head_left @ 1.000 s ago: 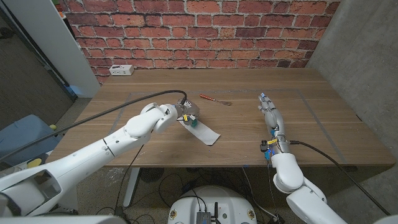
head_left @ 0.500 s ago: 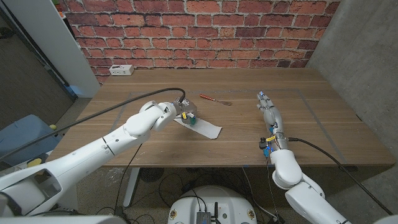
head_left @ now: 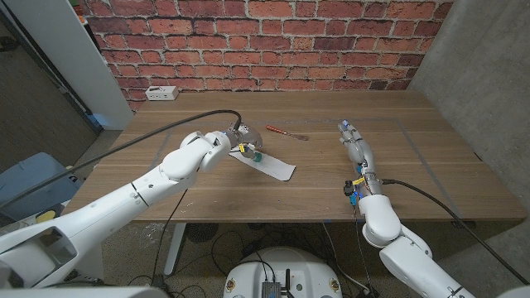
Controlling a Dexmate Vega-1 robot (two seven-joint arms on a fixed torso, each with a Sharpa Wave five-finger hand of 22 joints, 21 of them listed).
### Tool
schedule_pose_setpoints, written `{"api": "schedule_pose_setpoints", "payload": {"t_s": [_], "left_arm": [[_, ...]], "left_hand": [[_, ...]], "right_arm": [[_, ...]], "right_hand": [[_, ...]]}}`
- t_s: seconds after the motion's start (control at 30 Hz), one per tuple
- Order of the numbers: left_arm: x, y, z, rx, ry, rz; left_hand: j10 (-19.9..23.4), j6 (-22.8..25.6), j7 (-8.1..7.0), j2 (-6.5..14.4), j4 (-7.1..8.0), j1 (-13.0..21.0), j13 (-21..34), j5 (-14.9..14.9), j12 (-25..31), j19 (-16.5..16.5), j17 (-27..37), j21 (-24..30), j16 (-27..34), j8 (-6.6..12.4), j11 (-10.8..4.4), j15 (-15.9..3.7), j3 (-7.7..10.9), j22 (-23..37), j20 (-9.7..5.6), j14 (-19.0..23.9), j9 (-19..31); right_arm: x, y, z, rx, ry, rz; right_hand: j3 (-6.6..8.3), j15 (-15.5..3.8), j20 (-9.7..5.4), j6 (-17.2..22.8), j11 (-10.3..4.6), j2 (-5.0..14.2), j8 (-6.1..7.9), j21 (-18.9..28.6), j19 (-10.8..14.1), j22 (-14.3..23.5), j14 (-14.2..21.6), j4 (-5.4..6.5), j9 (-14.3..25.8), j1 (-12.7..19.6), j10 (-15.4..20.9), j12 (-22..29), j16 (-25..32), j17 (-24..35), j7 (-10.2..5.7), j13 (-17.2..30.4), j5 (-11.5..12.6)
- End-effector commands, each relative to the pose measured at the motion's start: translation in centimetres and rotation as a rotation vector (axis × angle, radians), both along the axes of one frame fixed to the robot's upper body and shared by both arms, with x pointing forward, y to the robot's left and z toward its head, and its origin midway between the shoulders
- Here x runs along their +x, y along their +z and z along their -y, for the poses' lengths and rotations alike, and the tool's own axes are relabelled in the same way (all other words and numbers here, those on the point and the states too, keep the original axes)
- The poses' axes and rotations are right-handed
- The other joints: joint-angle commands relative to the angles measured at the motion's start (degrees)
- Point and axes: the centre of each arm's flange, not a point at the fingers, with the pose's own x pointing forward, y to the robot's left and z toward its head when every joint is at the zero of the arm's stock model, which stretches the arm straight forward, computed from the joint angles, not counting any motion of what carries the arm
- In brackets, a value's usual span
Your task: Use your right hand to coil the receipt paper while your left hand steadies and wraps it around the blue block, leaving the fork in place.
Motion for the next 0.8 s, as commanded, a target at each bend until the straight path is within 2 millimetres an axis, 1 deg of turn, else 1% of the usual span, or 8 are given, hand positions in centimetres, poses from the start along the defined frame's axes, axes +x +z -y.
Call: {"api": "schedule_pose_setpoints", "payload": {"t_s": [0.03,0.13,0.23,0.27,0.4,0.5,0.73,0.8], "left_arm": [[-0.5,0.8,-1.7,-0.122,-0.047,0.023],[-0.5,0.8,-2.1,-0.145,-0.053,0.024],[-0.5,0.7,-2.6,-0.168,-0.060,0.014],[-0.6,0.7,-2.8,-0.175,-0.061,0.012],[-0.7,0.5,-3.7,-0.209,-0.054,0.007],[-0.8,0.4,-4.1,-0.222,-0.047,0.003],[-0.8,0.1,-5.6,-0.263,-0.020,-0.006],[-0.8,0.0,-5.9,-0.272,-0.014,-0.010]], "left_hand": [[-0.8,-0.3,0.31,1.0,0.72,-1.1,-0.1,0.3,-0.7,-0.4,-0.2,-0.3,-0.6,0.56,0.64,-6.00,0.27,0.0,0.28,-1.4,0.0],[-1.5,-0.3,0.45,1.4,0.80,-1.4,-0.3,0.3,-1.1,-0.6,-0.5,-0.4,-1.0,0.67,0.95,-5.43,0.41,0.0,0.48,-2.6,0.0],[-2.0,-0.3,0.56,1.6,0.89,-1.8,-0.4,0.2,-1.5,-0.9,-0.7,-0.6,-1.3,0.76,0.91,-5.02,0.48,0.0,0.63,-4.1,0.0],[-2.2,-0.3,0.61,1.7,0.95,-2.1,-0.5,0.2,-1.7,-1.4,-0.9,-0.9,-1.4,0.82,1.07,-4.71,0.47,0.0,1.38,-4.8,0.0],[-2.6,-0.1,0.70,1.7,0.91,-2.5,-0.7,0.1,-2.0,-2.0,-1.3,-1.3,-1.7,0.95,1.48,-4.48,0.46,0.0,1.88,-6.5,-0.1],[-3.1,0.1,0.83,1.6,0.85,-2.8,-0.8,0.1,-2.3,-2.6,-1.7,-1.6,-1.9,1.05,1.87,-4.05,0.46,0.0,2.08,-7.7,-0.1],[-3.6,0.5,0.69,1.4,0.46,-2.9,-1.1,0.2,-2.6,-3.8,-2.3,-2.2,-2.0,1.18,1.80,-3.74,0.56,0.0,2.36,-9.6,-0.1],[-4.0,0.4,0.75,1.2,0.28,-2.9,-1.2,0.2,-2.8,-4.0,-2.5,-2.4,-2.0,1.15,1.61,-3.51,0.57,0.0,2.47,-10.2,-0.1]], "right_arm": [[-0.4,0.9,-0.7,-0.081,-0.046,-0.026],[-0.5,1.1,-1.1,-0.116,-0.052,-0.048],[-0.6,1.4,-1.4,-0.146,-0.054,-0.066],[-0.6,1.5,-1.5,-0.159,-0.058,-0.073],[-0.8,1.8,-2.2,-0.227,-0.071,-0.115],[-0.9,1.9,-2.4,-0.249,-0.074,-0.126],[-1.3,2.1,-3.5,-0.336,-0.097,-0.157],[-1.4,2.2,-3.8,-0.363,-0.105,-0.165]], "right_hand": [[0.96,-0.64,0.54,2.3,0.29,0.36,0.84,0.7,1.3,0.3,2.5,-0.92,0.2,2.4,2.3,0.9,0.7,0.2,-0.06,0.2,-0.5],[1.20,-0.75,0.54,2.8,0.03,0.64,0.90,0.7,1.4,0.3,2.7,-0.95,0.2,2.8,2.6,1.0,0.8,0.2,-0.11,0.2,-0.6],[1.61,-1.01,0.40,3.3,-0.17,1.63,0.96,0.7,1.6,0.4,2.8,-0.62,0.2,3.1,2.8,1.0,0.8,0.4,-0.11,0.2,-0.7],[1.80,-1.15,0.32,3.4,-0.33,2.08,0.94,0.7,1.6,0.4,2.8,-0.44,0.3,3.2,3.1,1.0,0.9,0.5,-0.27,0.2,-0.7],[2.28,-1.44,0.11,4.2,-0.63,2.98,1.06,0.8,1.8,0.4,3.1,-0.06,0.3,3.6,3.6,1.1,1.1,0.7,-0.31,0.2,-0.9],[2.54,-1.50,0.05,4.9,-0.71,3.22,1.19,0.8,1.9,0.4,3.3,0.05,0.3,3.9,4.2,1.2,1.1,0.8,-0.29,0.2,-1.0],[3.24,-1.98,-0.19,6.7,-0.95,3.55,1.44,0.9,2.5,0.4,4.5,0.28,0.3,4.8,5.9,1.6,1.6,0.9,-0.38,0.3,-1.2],[3.55,-2.64,-0.24,7.0,-0.81,3.65,1.39,1.0,2.7,0.4,5.2,0.37,0.3,5.2,6.5,1.6,1.9,1.0,-0.43,0.3,-1.2]]}}
